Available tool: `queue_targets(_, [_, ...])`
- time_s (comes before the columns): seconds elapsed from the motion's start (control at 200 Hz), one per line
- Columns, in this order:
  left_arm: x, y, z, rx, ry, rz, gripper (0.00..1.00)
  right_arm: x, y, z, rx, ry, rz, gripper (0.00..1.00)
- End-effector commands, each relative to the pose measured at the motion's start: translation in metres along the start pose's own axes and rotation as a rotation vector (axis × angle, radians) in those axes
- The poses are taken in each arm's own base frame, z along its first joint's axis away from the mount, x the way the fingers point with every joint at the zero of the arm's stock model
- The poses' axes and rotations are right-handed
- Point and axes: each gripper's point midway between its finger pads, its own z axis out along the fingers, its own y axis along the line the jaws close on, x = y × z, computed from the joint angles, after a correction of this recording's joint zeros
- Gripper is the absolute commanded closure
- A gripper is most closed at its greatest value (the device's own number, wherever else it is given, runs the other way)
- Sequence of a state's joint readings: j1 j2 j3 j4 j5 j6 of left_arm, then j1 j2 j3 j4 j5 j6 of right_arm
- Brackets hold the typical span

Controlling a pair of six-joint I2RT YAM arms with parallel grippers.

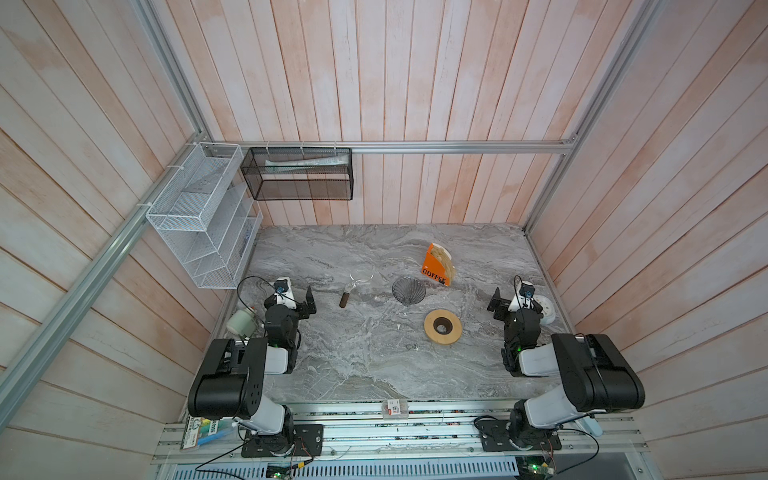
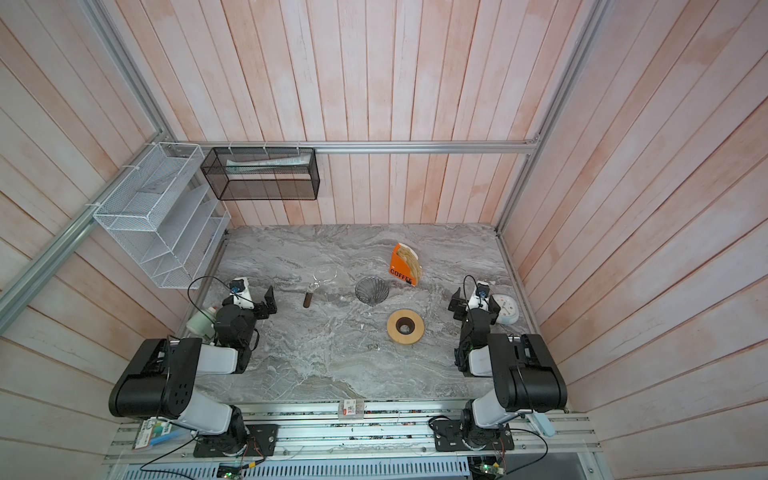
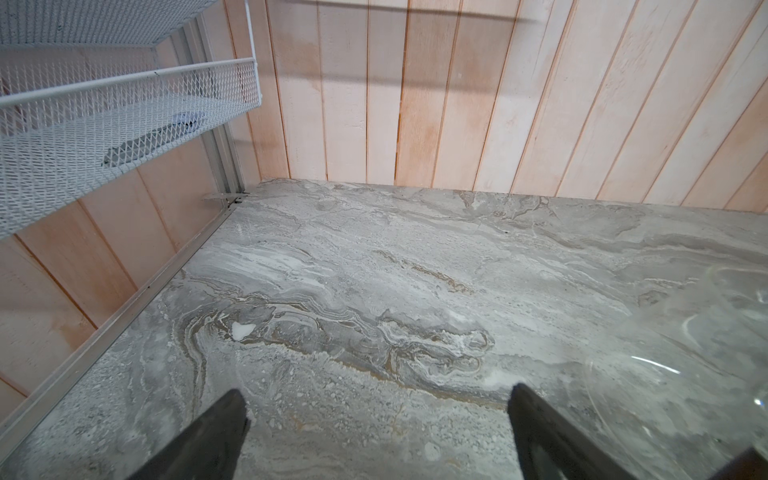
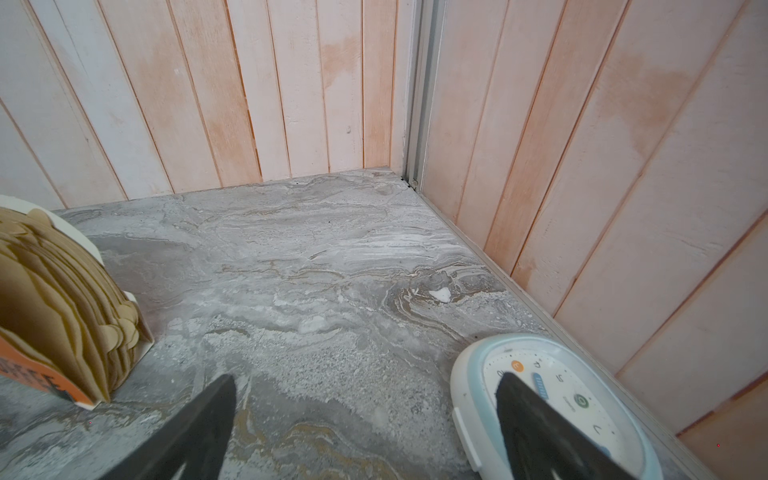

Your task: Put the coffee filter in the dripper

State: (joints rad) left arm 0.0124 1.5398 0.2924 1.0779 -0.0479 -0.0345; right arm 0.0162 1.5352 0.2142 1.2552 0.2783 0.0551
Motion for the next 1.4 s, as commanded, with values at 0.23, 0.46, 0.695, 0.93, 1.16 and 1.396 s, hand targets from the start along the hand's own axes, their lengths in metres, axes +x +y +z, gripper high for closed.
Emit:
queue_targets(0.23, [-0.008, 0.0, -0.001, 0.006, -0.03, 0.006, 0.18, -0.006, 0.001, 0.002, -0.007, -0.012, 0.007, 0.05])
queue_targets(0.46, [-0.058, 0.001, -0.006, -0.021, 0.033, -0.083, 0.39, -0.032, 0.009, 0.002, 0.011, 0.005, -0.035, 0.1])
queue_targets(0.695, [-0.085, -0.058, -0.047, 0.237, 0.109, -0.269, 0.47, -0.065, 0.046, -0.011, -0.18, 0.103, 0.114, 0.12])
queue_targets(0.93, [-0.034, -0.128, -0.068, 0.435, 0.365, -0.245, 0.39, -0.055, 0.107, -0.04, -0.404, 0.215, 0.144, 0.13])
queue_targets(1.16, [-0.003, -0.15, -0.059, 0.511, 0.491, -0.215, 0.38, -0.056, 0.132, -0.045, -0.502, 0.229, 0.175, 0.13])
queue_targets(1.396, [0.012, -0.165, -0.034, 0.543, 0.548, -0.157, 0.46, -0.047, 0.141, -0.038, -0.529, 0.267, 0.18, 0.13])
